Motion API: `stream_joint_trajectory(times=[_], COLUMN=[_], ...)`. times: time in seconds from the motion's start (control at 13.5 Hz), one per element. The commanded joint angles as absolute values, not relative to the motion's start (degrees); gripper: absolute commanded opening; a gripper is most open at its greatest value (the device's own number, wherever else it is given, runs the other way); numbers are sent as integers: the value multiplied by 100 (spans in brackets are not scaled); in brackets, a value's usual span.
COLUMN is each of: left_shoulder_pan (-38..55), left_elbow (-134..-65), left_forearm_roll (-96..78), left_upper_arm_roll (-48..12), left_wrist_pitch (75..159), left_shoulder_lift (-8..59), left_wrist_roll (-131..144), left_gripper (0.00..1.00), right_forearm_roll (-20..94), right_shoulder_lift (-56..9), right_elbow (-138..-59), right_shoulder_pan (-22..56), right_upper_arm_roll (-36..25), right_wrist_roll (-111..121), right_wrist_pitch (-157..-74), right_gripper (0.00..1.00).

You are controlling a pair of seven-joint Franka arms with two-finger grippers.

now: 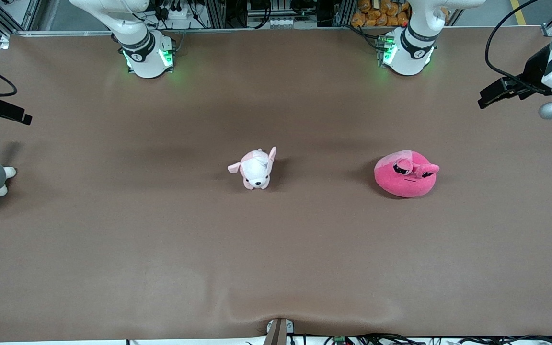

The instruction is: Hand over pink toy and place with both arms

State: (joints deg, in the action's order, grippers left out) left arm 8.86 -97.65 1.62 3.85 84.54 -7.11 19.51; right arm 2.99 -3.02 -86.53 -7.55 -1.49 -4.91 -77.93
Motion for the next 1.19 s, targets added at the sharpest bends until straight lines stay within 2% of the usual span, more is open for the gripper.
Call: stream_joint_trajectory(times=[0.0, 0.44, 0.81, 1.11], left_shoulder_pan=[862, 896, 923, 923], left_elbow=[-9967, -10125, -10282, -10529], left_forearm_roll=[211, 193, 185, 176], left_upper_arm_roll=[343, 343, 202, 193], left_wrist_pitch=[8543, 8736, 8867, 9114], left_shoulder_lift=[-888, -870, -791, -783], left_wrist_roll=[2188, 3206, 4488, 5131], left_gripper=[100, 100, 100, 100], right_forearm_roll=[694, 712, 721, 756], right_shoulder_lift=[-431, -431, -439, -448], right_elbow=[-8534, -8525, -8534, -8525], right_shoulder_pan=[-1046, -1028, -1081, -1090], right_upper_arm_roll=[-70, -70, -70, -70], right_wrist_roll=[-562, -965, -1204, -1204], right_wrist_pitch=[-7717, -7647, -7041, -7022], right_gripper=[100, 100, 100, 100])
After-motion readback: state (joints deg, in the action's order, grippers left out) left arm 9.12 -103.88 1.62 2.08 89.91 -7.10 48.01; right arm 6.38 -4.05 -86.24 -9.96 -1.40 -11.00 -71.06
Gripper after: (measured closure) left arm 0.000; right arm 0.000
